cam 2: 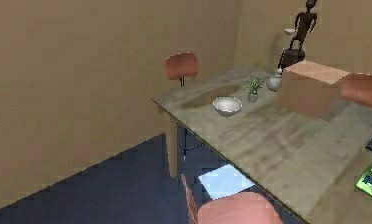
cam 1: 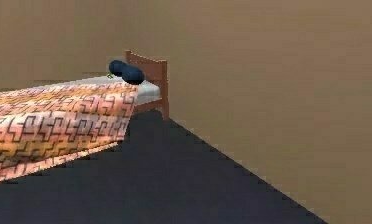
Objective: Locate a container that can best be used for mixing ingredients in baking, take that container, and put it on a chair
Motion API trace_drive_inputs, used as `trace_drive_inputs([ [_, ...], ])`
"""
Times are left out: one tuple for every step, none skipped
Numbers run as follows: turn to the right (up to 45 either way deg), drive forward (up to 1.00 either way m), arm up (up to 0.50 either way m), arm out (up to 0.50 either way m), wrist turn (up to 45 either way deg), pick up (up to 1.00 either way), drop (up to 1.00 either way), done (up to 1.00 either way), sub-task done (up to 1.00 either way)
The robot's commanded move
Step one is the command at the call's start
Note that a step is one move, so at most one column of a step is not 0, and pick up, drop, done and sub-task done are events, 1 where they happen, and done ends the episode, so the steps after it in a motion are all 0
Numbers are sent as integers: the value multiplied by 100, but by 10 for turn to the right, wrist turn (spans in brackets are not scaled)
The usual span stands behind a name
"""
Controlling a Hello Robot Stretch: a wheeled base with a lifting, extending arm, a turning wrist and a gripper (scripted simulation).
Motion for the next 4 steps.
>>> trace_drive_inputs([
  [450,0,0,0,0,0,0,0,0],
  [210,0,0,0,0,0,0,0,0],
  [0,55,0,0,0,0,0,0,0],
  [180,0,0,0,0,0,0,0,0],
])
